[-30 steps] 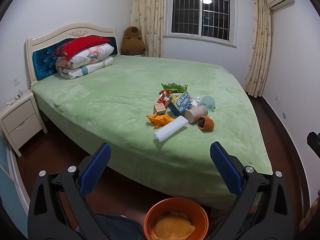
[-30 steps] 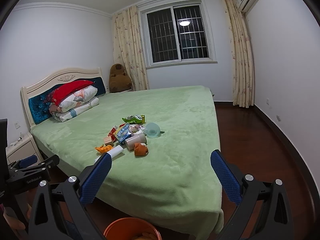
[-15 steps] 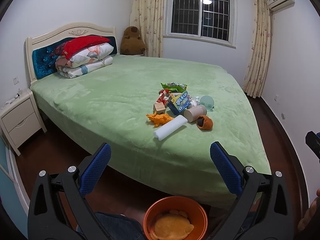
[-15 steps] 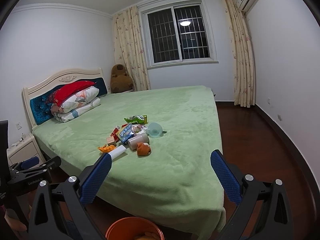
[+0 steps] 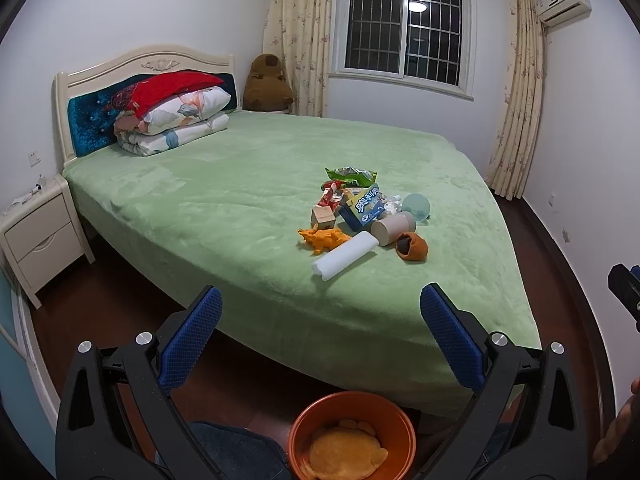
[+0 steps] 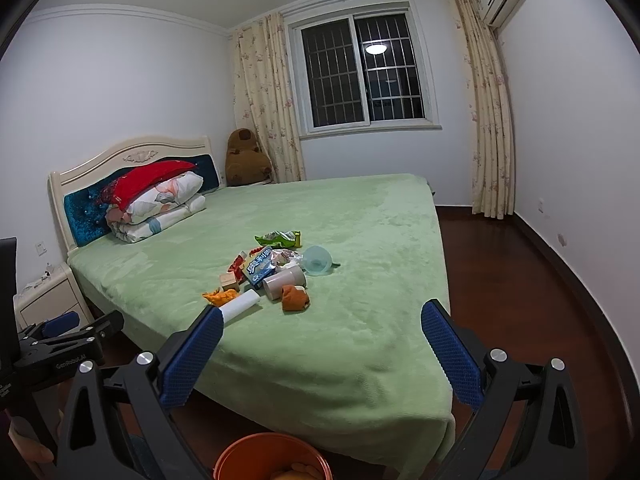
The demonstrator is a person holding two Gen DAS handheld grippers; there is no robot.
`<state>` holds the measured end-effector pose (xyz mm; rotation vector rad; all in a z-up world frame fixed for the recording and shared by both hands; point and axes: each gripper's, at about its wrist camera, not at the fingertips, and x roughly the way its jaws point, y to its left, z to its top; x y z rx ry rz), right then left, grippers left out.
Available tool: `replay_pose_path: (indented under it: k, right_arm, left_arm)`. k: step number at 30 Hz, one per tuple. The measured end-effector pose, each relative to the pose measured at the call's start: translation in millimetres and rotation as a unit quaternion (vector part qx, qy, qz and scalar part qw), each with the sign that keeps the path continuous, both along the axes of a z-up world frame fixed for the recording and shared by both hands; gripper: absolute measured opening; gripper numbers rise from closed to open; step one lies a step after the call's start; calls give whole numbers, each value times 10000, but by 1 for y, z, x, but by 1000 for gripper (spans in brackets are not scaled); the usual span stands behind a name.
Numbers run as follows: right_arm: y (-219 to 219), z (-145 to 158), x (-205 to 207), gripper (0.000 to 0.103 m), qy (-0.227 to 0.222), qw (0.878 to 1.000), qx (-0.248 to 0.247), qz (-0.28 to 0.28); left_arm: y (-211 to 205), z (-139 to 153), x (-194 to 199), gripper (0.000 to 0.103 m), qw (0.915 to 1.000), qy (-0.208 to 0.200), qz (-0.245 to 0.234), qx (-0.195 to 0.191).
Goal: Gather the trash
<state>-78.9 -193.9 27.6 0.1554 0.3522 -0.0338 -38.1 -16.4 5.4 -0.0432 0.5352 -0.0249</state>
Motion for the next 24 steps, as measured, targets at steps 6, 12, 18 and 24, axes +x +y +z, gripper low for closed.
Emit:
replay_pose_path:
  k: [6, 12, 18, 24]
  right_arm:
    - [1, 0, 0, 98, 3, 10000, 3, 0]
    - [1, -1, 0, 98, 8, 10000, 12, -6]
    - [3, -1, 4, 98, 48, 10000, 8, -12]
    - [0, -12, 21, 98, 239, 9997, 36, -9]
  left_arm:
    - [3, 1, 1, 97, 10000, 20, -18, 40]
    - [5, 1, 1, 97, 10000, 21, -7, 9]
    - [7, -5, 7, 97, 9999, 130, -17, 37]
    - [12, -20, 30, 97, 9993, 329, -75, 170]
